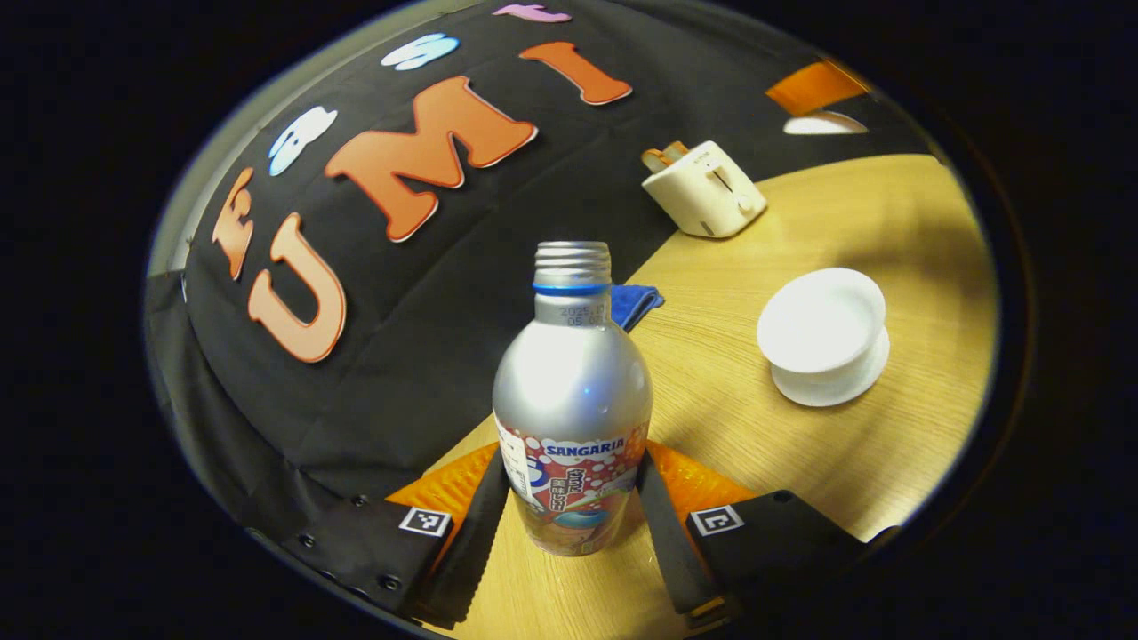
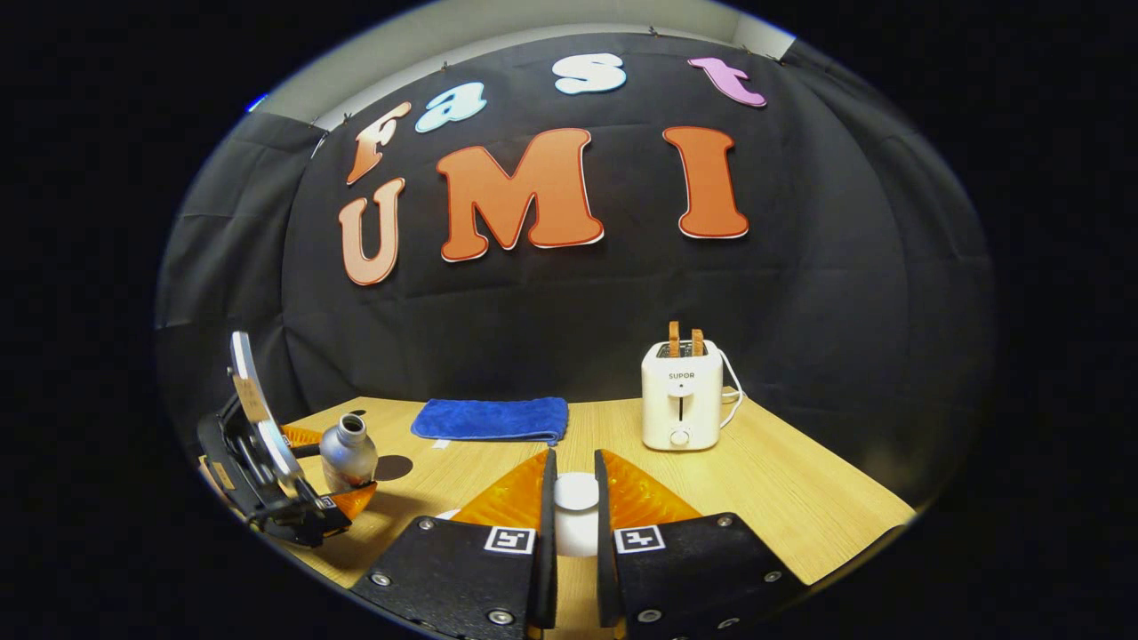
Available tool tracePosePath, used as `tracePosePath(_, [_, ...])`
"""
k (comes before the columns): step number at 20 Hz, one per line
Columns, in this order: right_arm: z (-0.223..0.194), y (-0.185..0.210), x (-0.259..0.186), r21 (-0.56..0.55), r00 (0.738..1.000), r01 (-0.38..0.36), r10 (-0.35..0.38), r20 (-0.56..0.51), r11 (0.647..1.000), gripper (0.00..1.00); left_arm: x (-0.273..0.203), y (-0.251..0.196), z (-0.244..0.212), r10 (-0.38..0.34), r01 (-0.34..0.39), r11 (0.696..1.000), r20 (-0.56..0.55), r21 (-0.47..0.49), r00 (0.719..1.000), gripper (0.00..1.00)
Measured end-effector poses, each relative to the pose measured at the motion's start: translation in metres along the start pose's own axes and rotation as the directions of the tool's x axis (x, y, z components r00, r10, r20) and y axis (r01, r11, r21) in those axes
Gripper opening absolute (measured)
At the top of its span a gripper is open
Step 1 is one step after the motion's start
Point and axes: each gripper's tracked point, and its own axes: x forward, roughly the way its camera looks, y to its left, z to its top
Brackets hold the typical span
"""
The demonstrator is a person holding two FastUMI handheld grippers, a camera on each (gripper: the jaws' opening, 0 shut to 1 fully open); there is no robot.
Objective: Open the teacup lid with one hand, grasp the water bottle and pour water into the teacup with the other hand; after pouring, place the water bottle on the coaster and then close the teacup lid.
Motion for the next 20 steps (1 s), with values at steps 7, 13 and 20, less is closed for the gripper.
tracePosePath(7, [0.003,-0.014,-0.006,0.002,1.000,0.014,-0.014,0.005,1.000,0.18,-0.002,-0.025,0.013,-0.035,0.029,0.980,0.029,0.198,0.999,0.82])
tracePosePath(13, [0.008,-0.028,-0.013,-0.002,1.000,0.030,-0.030,0.000,1.000,0.18,-0.004,-0.029,0.017,-0.051,0.031,0.929,0.045,0.368,0.998,0.83])
tracePosePath(20, [0.008,-0.028,-0.014,-0.014,1.000,0.024,-0.025,-0.002,1.000,0.18,-0.001,-0.026,0.017,-0.055,0.022,0.858,0.049,0.514,0.997,0.82])
